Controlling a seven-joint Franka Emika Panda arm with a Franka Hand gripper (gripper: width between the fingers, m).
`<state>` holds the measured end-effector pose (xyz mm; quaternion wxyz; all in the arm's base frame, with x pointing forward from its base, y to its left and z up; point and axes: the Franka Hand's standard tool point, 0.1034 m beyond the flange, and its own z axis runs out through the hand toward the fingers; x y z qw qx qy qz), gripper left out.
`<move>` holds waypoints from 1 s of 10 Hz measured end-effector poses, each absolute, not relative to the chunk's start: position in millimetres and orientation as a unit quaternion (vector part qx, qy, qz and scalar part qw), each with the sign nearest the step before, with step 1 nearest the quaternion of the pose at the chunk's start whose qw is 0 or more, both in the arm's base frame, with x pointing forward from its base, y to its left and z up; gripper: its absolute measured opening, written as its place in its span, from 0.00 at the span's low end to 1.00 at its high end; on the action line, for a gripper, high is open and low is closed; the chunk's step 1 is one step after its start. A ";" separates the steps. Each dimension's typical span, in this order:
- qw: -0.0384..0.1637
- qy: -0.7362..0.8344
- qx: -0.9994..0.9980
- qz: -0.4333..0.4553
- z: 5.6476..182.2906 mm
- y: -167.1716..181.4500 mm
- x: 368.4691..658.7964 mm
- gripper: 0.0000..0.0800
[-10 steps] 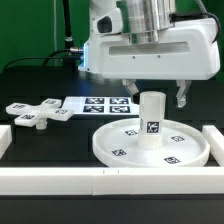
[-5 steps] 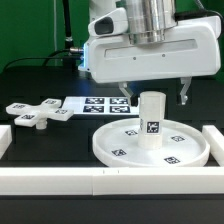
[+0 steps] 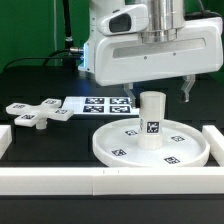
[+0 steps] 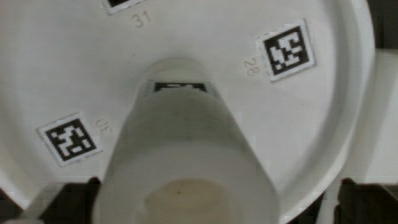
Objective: Assemble round table
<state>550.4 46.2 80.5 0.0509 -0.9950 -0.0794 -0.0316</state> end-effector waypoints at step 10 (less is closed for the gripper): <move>-0.007 -0.501 -0.865 -0.013 79.1 43.2 547.8 0.81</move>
Offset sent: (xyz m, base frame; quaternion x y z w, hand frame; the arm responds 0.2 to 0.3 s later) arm -0.0045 0.0047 -0.0044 -0.0590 -0.0222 -0.2531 0.9654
